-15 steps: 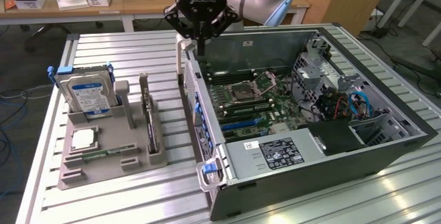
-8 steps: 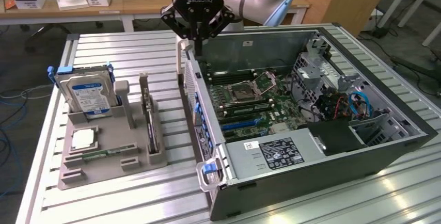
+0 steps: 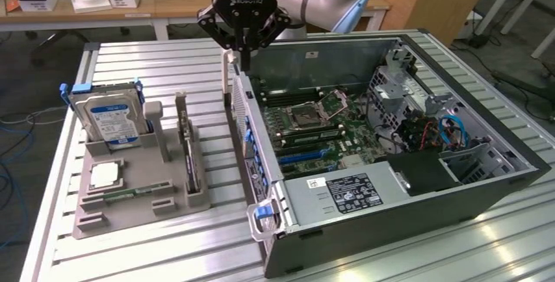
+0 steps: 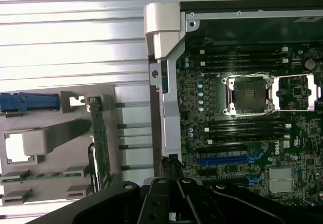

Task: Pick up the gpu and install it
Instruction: 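Reach for the gpu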

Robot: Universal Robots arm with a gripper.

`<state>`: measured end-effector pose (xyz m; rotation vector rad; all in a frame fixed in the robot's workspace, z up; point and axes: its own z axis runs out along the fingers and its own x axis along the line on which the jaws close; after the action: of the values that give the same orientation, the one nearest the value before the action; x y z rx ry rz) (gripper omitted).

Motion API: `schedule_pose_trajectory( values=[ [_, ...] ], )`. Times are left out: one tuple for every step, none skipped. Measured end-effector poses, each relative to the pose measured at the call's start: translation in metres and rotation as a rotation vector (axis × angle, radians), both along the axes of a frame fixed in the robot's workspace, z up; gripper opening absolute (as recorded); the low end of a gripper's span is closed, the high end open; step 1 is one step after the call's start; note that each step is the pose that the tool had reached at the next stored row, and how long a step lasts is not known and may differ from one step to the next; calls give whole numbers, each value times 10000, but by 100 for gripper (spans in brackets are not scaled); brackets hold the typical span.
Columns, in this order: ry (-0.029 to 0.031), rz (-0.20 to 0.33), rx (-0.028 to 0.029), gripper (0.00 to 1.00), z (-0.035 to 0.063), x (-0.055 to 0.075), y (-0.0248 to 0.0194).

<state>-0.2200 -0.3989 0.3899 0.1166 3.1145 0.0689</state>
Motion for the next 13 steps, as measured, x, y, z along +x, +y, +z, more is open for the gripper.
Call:
schedule_pose_trajectory(
  values=[
    [1,0,0,10,0,-8,0],
    [0,-1,0,10,-1,-15,0],
    [1,-1,0,10,-1,-23,0],
    [1,0,0,10,-1,-31,0],
    [1,0,-1,10,-2,-39,0],
    [2,0,0,10,-2,-47,0],
    [2,0,0,10,-2,-55,0],
    [2,0,0,10,-3,-63,0],
    [3,0,0,10,-3,-70,0],
    [2,0,0,10,-4,-79,0],
    [3,0,0,10,-4,-86,0],
    [3,-1,0,10,-4,-94,0],
    [3,0,-1,10,-5,-102,0]
  ],
)
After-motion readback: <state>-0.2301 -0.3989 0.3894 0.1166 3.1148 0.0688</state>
